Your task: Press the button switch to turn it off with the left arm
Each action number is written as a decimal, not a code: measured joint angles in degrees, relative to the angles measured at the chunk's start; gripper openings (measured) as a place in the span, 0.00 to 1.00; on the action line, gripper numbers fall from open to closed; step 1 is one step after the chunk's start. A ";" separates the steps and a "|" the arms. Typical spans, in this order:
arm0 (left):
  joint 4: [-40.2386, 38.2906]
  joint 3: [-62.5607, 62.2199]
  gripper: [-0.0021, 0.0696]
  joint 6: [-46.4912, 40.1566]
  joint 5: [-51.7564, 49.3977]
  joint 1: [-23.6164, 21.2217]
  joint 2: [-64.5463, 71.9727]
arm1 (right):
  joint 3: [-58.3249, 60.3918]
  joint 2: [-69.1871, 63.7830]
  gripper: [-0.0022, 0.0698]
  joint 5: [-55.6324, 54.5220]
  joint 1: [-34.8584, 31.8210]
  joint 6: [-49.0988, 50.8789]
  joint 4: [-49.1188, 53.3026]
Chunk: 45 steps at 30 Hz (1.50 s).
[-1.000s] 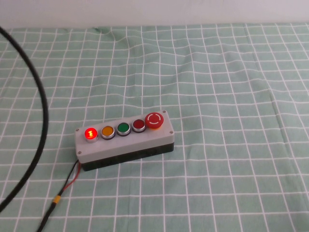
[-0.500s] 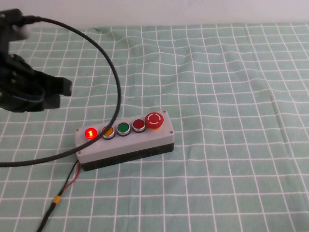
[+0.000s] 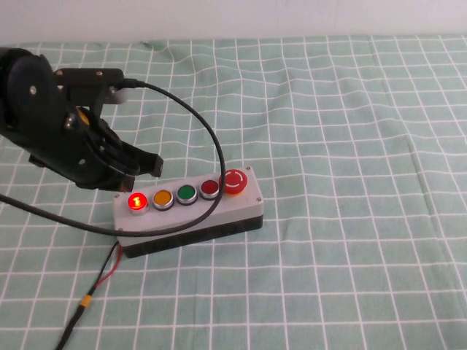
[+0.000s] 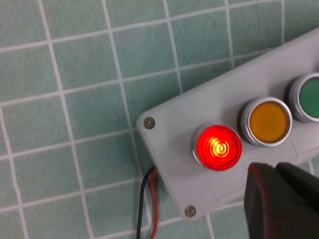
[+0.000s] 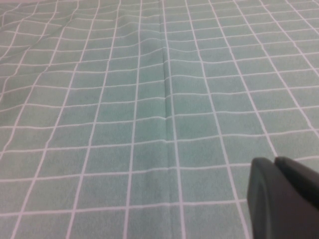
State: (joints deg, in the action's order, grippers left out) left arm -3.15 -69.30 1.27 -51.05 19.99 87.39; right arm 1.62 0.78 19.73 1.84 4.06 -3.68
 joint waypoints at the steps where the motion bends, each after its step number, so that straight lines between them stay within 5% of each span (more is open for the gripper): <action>1: 0.09 0.00 0.02 0.00 0.60 0.00 0.57 | 0.00 0.00 0.01 0.00 0.00 0.00 0.00; 21: 0.31 -5.19 0.02 0.20 1.72 0.00 7.32 | 0.00 0.00 0.01 0.00 0.00 0.00 0.00; 36: 1.88 -13.58 0.02 0.33 -4.18 0.00 -25.93 | 0.00 0.00 0.01 0.00 0.00 0.00 0.00; 45: 0.27 -0.45 0.02 1.63 -6.69 0.00 -45.79 | 0.00 0.00 0.01 0.00 0.00 0.00 0.00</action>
State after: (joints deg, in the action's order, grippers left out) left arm -2.88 -69.74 2.90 -57.74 19.99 41.60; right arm 1.62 0.78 19.73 1.84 4.06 -3.68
